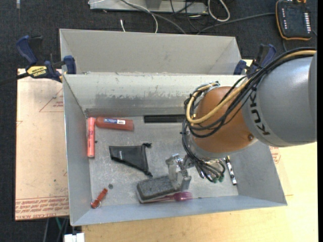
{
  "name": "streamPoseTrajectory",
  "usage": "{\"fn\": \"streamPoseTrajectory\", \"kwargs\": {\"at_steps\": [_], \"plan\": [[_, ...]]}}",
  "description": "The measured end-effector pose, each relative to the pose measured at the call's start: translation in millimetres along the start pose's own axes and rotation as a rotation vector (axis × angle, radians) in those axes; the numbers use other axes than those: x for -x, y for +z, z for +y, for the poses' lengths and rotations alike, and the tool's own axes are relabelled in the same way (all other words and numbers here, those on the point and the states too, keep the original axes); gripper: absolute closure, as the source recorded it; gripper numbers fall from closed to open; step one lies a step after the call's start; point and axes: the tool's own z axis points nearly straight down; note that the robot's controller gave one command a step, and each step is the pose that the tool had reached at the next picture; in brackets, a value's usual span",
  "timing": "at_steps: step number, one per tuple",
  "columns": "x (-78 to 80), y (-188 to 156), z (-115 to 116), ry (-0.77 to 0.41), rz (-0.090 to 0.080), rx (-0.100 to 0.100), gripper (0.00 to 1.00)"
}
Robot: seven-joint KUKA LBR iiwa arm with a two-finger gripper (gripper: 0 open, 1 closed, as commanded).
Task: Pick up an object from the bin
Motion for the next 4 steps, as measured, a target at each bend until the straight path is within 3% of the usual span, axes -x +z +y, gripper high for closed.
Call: {"fn": "streamPoseTrajectory", "kwargs": {"at_steps": [1,2,3,4], "plan": [[1.4,59,-20,-0.115,-0.013,0.0,0.0],[1.2,58,-20,-0.118,-0.013,-0.001,0.0],[-9.3,49,-21,-0.131,-0.023,-0.002,1.0],[-9.3,49,-21,-0.132,-0.023,-0.002,1.0]]}}
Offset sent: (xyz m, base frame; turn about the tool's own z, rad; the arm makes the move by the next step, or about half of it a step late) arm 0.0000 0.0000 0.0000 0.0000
